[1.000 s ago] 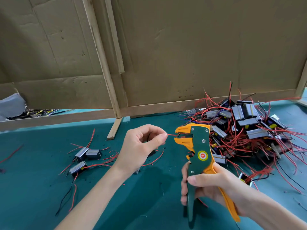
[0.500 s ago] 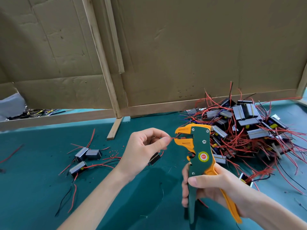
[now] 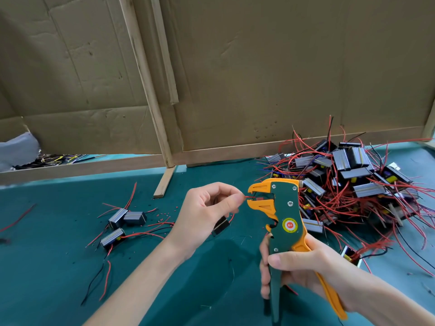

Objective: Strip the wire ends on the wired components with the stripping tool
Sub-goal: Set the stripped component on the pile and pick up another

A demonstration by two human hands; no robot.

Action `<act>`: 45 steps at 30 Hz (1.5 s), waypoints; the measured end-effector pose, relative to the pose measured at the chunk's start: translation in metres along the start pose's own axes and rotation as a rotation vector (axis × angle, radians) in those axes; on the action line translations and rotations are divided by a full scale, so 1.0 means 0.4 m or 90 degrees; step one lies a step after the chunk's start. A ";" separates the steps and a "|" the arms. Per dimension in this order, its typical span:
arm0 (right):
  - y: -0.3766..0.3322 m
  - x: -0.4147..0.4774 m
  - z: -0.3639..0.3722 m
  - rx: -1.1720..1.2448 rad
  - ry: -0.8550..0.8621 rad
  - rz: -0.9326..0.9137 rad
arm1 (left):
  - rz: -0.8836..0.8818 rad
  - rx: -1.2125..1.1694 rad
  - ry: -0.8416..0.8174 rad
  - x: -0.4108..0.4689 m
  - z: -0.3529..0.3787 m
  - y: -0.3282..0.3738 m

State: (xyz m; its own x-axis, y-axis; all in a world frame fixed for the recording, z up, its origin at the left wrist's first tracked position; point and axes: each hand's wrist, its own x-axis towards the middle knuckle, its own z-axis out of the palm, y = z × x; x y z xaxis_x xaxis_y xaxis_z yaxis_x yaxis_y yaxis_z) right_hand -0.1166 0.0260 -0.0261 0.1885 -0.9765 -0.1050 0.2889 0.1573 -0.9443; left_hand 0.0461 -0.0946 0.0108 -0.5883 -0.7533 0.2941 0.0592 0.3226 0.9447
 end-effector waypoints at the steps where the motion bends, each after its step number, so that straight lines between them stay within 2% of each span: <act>1: -0.001 0.000 0.000 0.002 0.002 0.001 | -0.004 0.002 -0.008 -0.001 0.001 -0.001; 9: 0.010 -0.004 0.001 -0.041 0.053 -0.005 | -0.017 0.018 -0.033 -0.001 -0.006 -0.005; 14: 0.043 0.011 -0.016 -0.088 0.197 -0.054 | -0.033 -0.045 -0.086 0.002 -0.006 -0.020; 19: 0.027 0.025 -0.021 0.075 0.116 -0.034 | -0.010 0.042 -0.073 0.001 -0.004 -0.050; 24: 0.007 0.019 -0.021 0.008 0.091 -0.060 | 0.019 0.054 -0.004 0.012 -0.025 -0.035; 34: -0.003 0.002 0.009 -0.023 0.040 -0.024 | 0.077 0.182 -0.061 0.003 -0.021 0.006; 45: 0.002 0.002 0.003 -0.051 0.021 0.001 | 0.052 0.207 -0.103 0.003 -0.027 0.007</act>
State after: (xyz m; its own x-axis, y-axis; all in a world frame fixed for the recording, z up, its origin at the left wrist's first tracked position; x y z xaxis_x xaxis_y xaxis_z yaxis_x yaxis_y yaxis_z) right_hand -0.1152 0.0258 -0.0267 0.1574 -0.9808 -0.1152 0.2122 0.1475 -0.9660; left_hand 0.0544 -0.1006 0.0154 -0.7134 -0.6258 0.3154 -0.1334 0.5631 0.8156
